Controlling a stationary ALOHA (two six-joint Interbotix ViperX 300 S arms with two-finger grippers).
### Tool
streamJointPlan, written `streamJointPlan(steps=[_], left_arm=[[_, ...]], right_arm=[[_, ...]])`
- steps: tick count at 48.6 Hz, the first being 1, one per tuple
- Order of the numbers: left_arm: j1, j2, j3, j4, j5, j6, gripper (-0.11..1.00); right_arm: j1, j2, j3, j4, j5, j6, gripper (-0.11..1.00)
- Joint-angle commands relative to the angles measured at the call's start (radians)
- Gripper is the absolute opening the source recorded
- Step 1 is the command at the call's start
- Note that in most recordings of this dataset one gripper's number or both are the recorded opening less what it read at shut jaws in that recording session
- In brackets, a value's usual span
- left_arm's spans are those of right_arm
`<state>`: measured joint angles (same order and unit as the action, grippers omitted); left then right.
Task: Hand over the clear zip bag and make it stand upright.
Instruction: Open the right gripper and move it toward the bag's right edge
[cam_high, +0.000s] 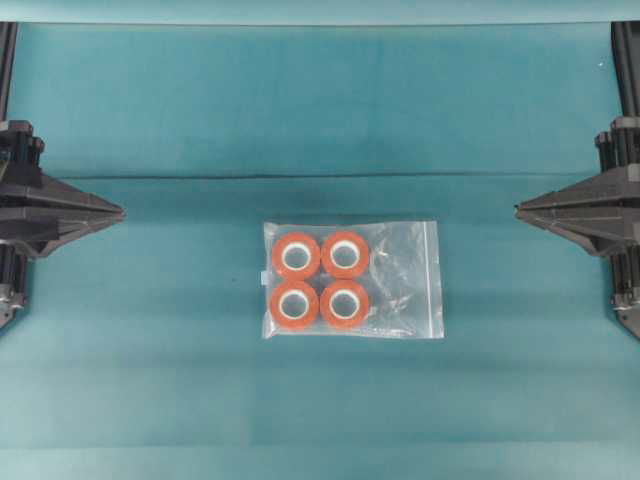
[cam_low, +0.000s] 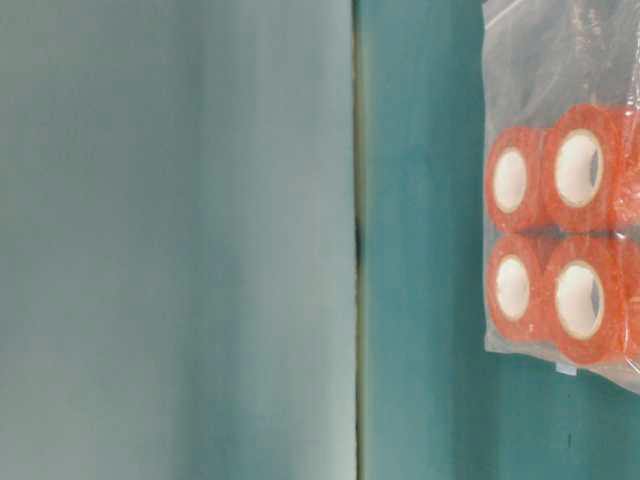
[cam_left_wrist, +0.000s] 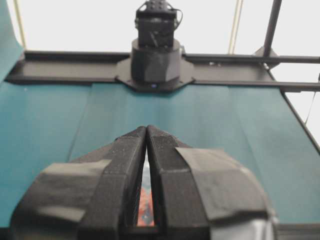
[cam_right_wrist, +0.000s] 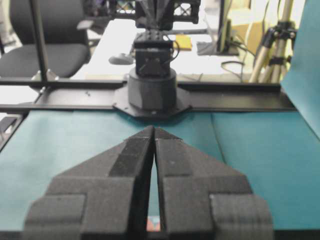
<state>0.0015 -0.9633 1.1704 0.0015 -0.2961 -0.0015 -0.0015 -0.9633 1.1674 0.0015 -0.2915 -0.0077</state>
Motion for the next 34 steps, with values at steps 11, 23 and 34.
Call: streamJointPlan(steps=[11, 23, 34], left_arm=[[0.003, 0.011, -0.083, 0.005, 0.018, -0.006, -0.01], [0.002, 0.023, -0.114, 0.005, 0.167, -0.008, -0.01], [0.003, 0.023, -0.114, 0.005, 0.19, -0.008, -0.01]], right_arm=[[-0.055, -0.035, -0.038, 0.144, 0.081, 0.066, 0.0], [-0.129, -0.049, -0.098, 0.291, 0.267, 0.224, 0.0], [-0.267, 0.0, -0.054, 0.465, 0.423, 0.528, 0.0]])
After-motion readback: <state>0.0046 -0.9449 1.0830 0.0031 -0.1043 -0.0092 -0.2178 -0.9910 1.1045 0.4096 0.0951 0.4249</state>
